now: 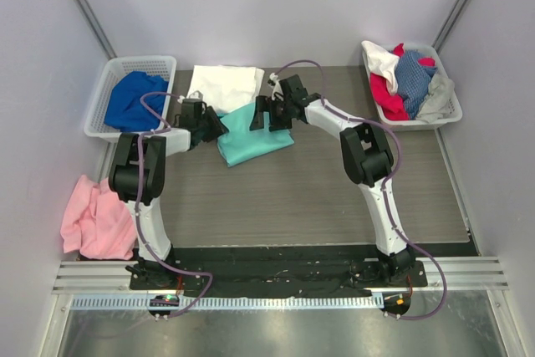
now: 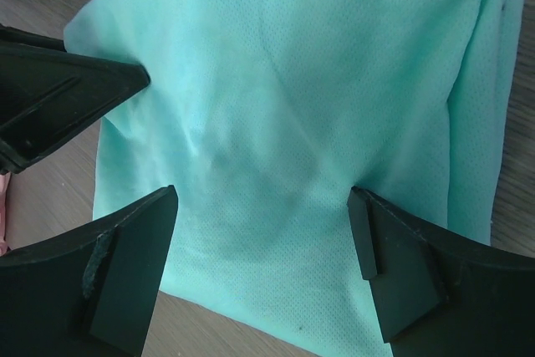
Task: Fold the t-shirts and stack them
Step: Neatly place the folded tshirt to the corner
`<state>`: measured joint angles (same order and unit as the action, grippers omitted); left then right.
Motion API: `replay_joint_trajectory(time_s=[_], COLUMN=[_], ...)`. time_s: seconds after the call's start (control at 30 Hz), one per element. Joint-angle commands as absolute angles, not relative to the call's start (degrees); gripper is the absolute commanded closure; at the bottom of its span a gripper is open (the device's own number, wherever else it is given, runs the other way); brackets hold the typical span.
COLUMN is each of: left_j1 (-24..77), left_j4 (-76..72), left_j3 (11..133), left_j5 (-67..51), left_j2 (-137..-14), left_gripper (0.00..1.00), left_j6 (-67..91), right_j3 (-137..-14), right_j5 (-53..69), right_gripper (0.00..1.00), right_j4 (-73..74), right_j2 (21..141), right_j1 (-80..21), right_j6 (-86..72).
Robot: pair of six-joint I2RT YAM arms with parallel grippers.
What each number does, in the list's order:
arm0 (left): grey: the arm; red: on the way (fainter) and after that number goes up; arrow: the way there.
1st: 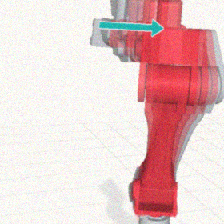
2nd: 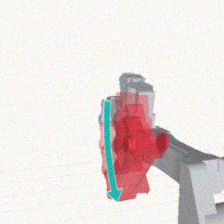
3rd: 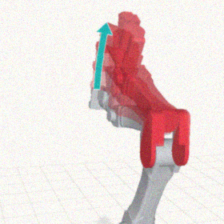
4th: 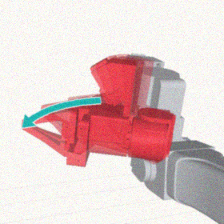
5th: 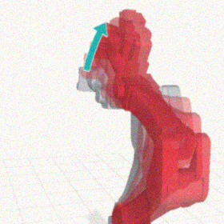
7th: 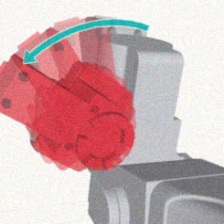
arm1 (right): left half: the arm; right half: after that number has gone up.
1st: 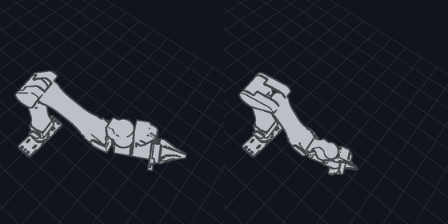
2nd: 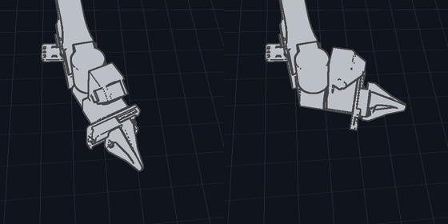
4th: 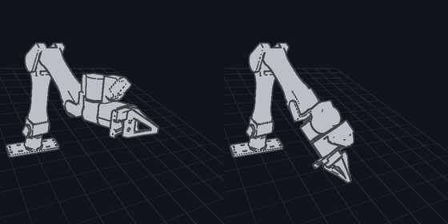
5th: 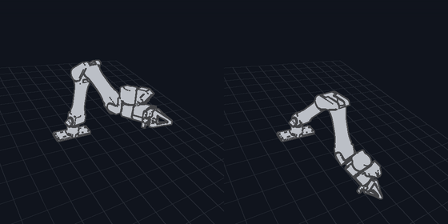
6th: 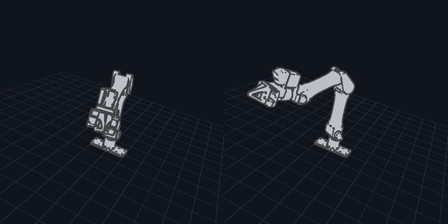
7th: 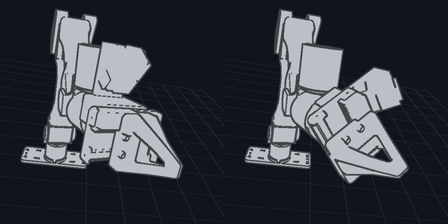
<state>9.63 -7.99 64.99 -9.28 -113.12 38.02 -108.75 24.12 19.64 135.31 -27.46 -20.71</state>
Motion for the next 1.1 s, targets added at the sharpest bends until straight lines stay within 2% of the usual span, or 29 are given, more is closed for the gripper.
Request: replay_joint_trajectory(time_s=[0.0,0.03,0.1,0.13,0.33,0.6,0.77,1.07], left_j1=[10.46,10.46,10.37,10.37,13.0,19.07,19.69,19.69], left_j4=[-2.29,-2.29,-2.29,-1.85,4.28,17.92,23.37,25.58], left_j3=[63.1,63.28,63.98,64.33,70.39,87.79,96.67,110.38], left_j5=[-12.21,-12.56,-12.92,-13.09,-14.41,-12.92,-10.2,-6.85], left_j2=[-116.8,-116.81,-116.89,-116.81,-115.14,-115.49,-117.68,-125.32], left_gripper=[0.75,0.83,0.9,1.0,1.0,1.0,1.0,1.0], left_j6=[38.41,38.32,38.15,37.97,33.23,23.12,19.0,15.03], right_j3=[-107.23,-107.14,-106.53,-106.18,-100.38,-90.36,-84.82,-77.88], right_j5=[22.68,22.68,22.59,22.33,19.17,9.86,7.12,8.79], right_gripper=[0.07,0.07,0.07,0.07,0.07,0.06,0.04,0.04], right_j4=[19.51,19.51,19.16,18.81,16.61,16.0,14.77,13.45], right_j2=[136.05,135.97,135.62,135.35,127.63,112.44,106.97,105.82], right_j1=[-26.72,-26.72,-26.28,-26.19,-24.26,-22.06,-20.48,-20.21], right_j6=[-20.74,-20.92,-21.18,-21.62,-23.03,-23.38,-24.96,-26.19])
